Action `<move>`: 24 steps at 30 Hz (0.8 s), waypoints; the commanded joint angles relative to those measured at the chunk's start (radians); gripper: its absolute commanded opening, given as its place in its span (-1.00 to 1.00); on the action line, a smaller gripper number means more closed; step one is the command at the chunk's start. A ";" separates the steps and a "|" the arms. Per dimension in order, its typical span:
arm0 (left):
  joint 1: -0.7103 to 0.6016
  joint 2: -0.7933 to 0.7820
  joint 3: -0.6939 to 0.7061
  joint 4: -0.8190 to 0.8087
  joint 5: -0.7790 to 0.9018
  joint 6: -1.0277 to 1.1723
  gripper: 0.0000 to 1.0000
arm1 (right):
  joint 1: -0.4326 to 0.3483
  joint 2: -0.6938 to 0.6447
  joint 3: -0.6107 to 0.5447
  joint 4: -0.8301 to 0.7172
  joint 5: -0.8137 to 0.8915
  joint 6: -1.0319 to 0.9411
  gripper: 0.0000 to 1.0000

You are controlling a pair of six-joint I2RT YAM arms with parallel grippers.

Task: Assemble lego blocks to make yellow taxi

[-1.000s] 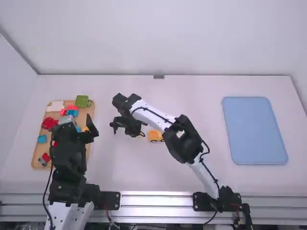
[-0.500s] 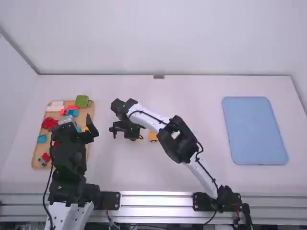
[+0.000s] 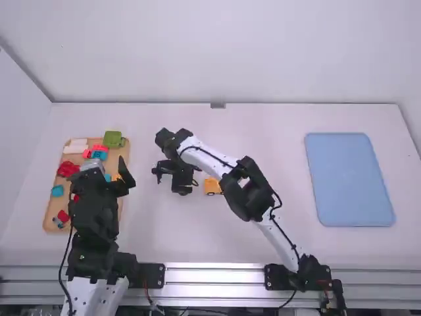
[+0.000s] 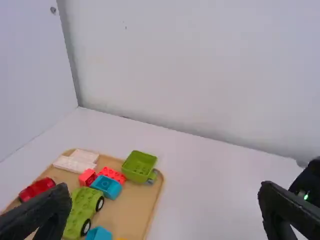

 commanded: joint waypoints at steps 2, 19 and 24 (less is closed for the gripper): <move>0.005 0.040 -0.002 0.021 0.031 -0.037 0.98 | -0.033 -0.032 0.118 -0.015 -0.063 0.008 0.97; 0.018 0.542 0.213 0.047 0.286 -0.021 0.98 | -0.238 -0.243 0.135 0.031 -0.099 0.160 0.96; 0.018 0.693 0.288 0.049 0.395 0.077 0.98 | -0.287 -0.423 -0.171 0.267 -0.010 0.283 0.96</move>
